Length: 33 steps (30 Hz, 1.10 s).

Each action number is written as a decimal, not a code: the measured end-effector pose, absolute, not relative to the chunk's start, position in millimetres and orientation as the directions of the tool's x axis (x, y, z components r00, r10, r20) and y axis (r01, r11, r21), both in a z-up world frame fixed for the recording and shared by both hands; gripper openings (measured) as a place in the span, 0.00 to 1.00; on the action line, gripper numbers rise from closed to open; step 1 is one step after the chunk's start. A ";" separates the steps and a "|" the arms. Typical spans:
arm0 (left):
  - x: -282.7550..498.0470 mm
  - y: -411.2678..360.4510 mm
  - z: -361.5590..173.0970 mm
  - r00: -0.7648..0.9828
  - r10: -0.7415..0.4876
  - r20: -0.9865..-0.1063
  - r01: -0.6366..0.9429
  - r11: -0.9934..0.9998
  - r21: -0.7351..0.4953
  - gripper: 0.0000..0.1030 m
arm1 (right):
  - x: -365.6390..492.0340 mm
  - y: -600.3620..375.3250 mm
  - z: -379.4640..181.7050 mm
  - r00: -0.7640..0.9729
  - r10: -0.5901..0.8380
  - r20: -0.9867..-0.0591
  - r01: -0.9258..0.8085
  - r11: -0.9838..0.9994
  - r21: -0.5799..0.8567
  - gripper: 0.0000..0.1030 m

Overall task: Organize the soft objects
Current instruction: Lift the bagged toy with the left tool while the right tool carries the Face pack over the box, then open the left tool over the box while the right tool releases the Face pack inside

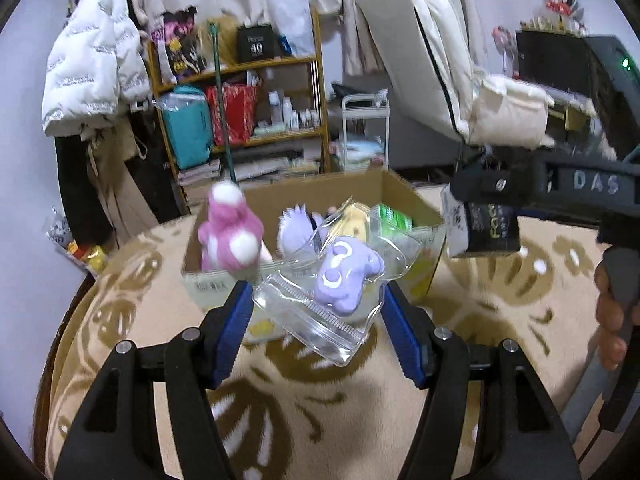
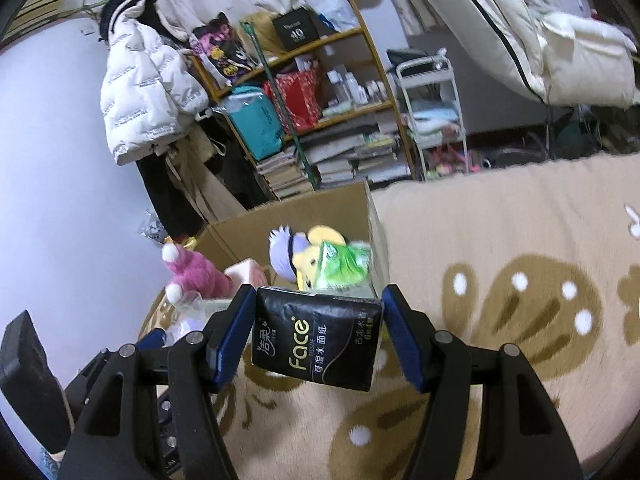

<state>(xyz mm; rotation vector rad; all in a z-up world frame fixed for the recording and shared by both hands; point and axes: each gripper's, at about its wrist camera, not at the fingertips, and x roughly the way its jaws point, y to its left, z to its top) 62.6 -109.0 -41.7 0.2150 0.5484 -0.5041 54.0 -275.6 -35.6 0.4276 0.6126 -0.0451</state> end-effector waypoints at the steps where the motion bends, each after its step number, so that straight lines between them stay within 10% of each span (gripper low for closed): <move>1: 65.3 -108.9 -37.6 0.746 -0.396 -0.536 0.503 0.862 0.063 0.62 | 55.7 -275.4 -32.1 0.824 0.082 -0.561 0.160 0.916 0.368 0.66; 16: 109.8 -117.3 6.3 0.832 -0.380 -0.405 0.449 0.889 0.088 0.63 | 106.5 -262.6 -5.4 0.840 0.051 -0.541 0.073 0.976 0.206 0.66; 33: 156.8 -132.9 -10.7 0.802 -0.356 -0.481 0.435 0.899 0.060 0.65 | 141.7 -277.3 -35.8 0.806 0.146 -0.574 0.031 0.958 0.287 0.67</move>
